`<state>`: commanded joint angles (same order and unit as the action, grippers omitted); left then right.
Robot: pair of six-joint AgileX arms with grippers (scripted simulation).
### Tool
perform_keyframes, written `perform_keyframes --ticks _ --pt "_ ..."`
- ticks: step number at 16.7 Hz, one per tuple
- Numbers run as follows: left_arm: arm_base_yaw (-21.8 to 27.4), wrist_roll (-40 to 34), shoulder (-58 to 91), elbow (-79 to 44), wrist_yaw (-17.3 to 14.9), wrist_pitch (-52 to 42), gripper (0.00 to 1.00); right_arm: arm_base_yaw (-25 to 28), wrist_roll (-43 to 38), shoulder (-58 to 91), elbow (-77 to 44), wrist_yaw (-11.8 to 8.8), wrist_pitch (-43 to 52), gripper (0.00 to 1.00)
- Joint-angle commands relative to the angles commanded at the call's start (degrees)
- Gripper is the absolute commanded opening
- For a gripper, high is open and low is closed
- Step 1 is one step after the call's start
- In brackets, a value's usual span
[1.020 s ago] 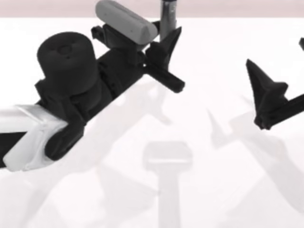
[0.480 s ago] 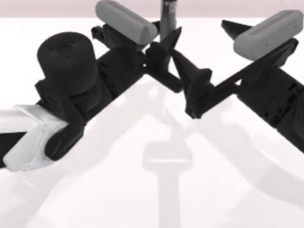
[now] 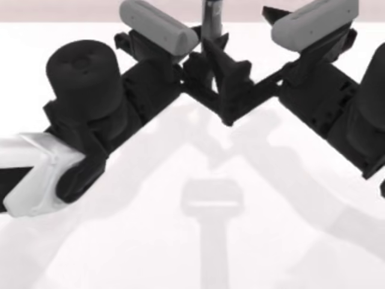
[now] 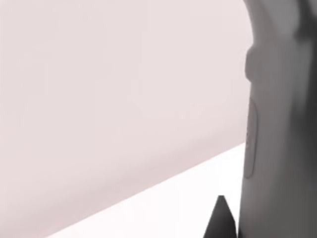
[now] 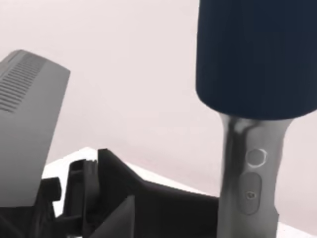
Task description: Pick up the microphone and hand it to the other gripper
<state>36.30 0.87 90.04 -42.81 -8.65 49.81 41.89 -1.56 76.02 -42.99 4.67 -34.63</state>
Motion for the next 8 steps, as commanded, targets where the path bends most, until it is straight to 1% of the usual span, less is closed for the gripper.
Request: perform_keyframes --ticks 5,8 --pt "0.0 0.0 0.0 0.0 0.0 0.0 0.00 -0.9 0.0 13.9 -11.2 -0.7 -2.0 1.00" --pt "0.0 0.0 0.0 0.0 0.0 0.0 0.00 -1.1 0.0 16.6 -13.9 -0.9 -2.3 1.00"
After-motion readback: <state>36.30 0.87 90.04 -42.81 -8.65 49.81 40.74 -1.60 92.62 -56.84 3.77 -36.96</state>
